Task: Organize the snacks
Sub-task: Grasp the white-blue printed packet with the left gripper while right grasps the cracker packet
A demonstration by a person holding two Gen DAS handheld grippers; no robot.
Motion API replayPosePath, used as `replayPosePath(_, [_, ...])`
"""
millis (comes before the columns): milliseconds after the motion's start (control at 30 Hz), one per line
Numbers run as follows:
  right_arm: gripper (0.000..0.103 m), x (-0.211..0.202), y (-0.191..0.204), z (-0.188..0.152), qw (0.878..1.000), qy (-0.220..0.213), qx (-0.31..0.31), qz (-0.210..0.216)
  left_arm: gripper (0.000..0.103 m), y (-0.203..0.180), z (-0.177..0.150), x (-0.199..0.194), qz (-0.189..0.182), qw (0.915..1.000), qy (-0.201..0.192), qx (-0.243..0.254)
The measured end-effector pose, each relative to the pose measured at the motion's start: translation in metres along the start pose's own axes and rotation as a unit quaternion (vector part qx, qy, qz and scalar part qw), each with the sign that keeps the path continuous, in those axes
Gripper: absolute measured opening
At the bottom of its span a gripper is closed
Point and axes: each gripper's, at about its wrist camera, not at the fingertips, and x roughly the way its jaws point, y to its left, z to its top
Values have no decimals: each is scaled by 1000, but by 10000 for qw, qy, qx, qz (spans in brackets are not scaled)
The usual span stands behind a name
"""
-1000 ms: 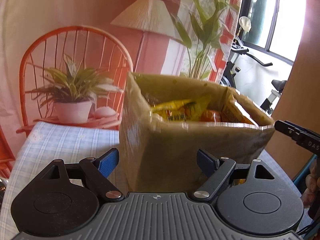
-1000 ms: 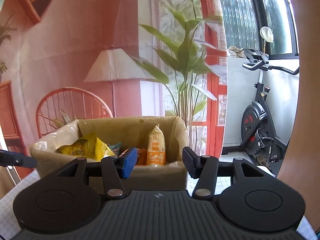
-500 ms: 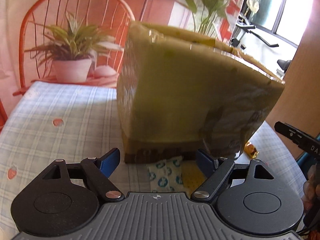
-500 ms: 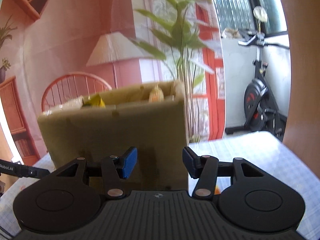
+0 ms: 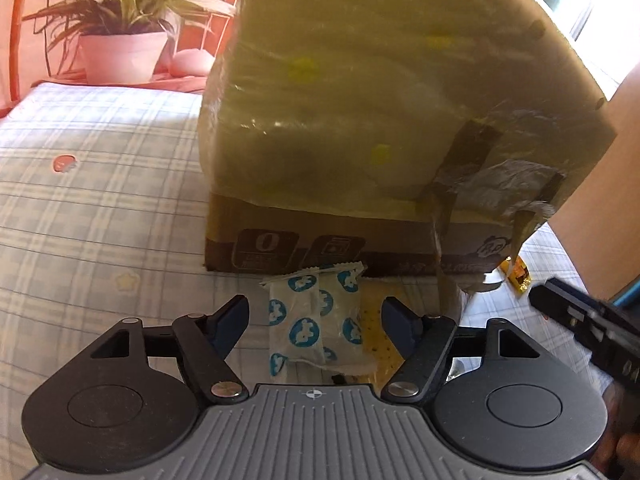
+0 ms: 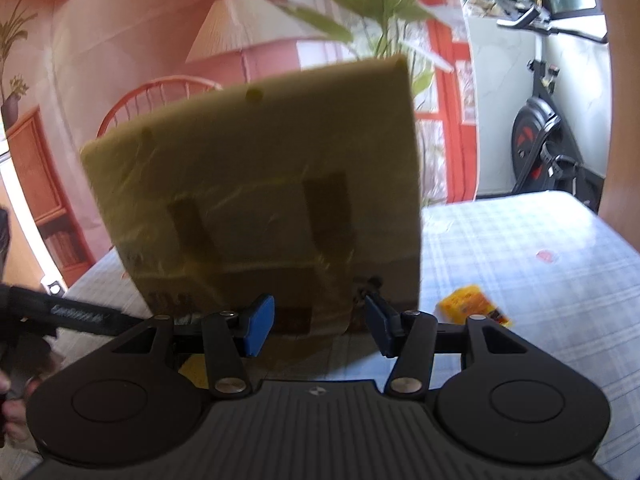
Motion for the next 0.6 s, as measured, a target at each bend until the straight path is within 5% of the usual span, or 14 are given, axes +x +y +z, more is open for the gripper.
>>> replayPosePath(200, [54,10,4,-11,9994,302,-23,169,46,3,-2,8,-51,10000,22,7])
replayPosePath(600, [54,34,29,-16,9942,870,-177,605,45,27,-17,-31,236,9993,-291,-37])
